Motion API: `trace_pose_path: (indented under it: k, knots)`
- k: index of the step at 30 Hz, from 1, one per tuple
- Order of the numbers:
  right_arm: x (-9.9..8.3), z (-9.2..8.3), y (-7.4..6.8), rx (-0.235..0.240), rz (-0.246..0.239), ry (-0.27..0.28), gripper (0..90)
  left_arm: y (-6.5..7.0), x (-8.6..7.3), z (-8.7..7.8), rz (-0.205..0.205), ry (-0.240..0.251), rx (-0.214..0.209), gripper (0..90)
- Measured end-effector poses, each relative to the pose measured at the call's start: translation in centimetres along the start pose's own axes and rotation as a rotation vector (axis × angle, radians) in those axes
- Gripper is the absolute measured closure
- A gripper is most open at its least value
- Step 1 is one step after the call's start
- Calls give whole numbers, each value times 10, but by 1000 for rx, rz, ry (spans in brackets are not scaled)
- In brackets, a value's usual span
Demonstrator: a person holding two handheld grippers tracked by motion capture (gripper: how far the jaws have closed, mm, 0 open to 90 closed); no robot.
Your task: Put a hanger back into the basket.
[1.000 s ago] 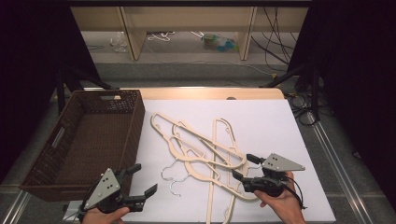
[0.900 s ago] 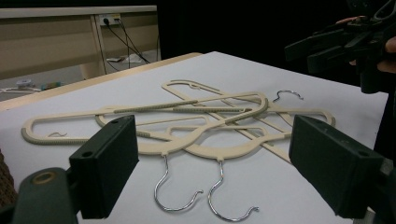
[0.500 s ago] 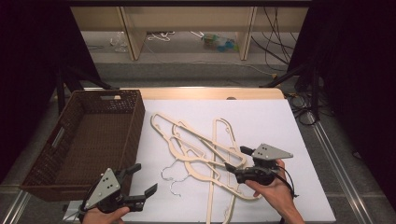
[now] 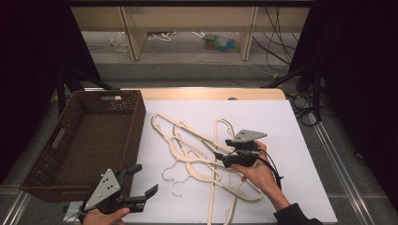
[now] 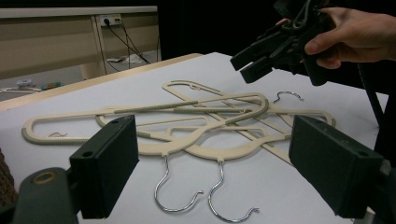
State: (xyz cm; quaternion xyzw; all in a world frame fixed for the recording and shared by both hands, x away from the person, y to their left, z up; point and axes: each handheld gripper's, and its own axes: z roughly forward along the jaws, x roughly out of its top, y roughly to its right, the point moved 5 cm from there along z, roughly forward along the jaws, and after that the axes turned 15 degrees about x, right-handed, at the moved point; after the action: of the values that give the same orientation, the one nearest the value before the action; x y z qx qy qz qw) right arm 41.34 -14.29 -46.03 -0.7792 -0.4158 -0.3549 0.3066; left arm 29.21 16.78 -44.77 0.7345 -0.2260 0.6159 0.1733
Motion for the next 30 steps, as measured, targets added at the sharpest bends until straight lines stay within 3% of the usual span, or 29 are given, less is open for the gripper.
trace_pose_path:
  k: [10, 14, 15, 19, 23, 26, 28, 30]
  knots:
    - [6, 27, 6, 29, 8, -83, 436, 2, 0, -1, -8, -9, 1, 160]
    - [12, 41, 10, 53, 31, -109, 489, 2, 0, -1, -9, -10, 0, 160]
    - [14, 46, 12, 44, 23, -96, 504, 2, 0, -1, -7, -9, 1, 160]
    - [17, 57, 13, 65, 16, -144, 536, 2, 0, -1, -9, -10, -1, 160]
    - [18, 68, 16, 74, 29, -159, 556, 2, 0, -1, 8, -5, -8, 160]
    - [18, 71, 18, 73, 23, -166, 571, 2, 1, -1, 1, -5, -6, 160]
    - [17, 75, 18, 100, 55, -158, 597, 2, 0, 0, -4, 1, -11, 160]
    - [16, 77, 19, 98, 54, -162, 604, 2, 0, -1, -6, -4, -8, 160]
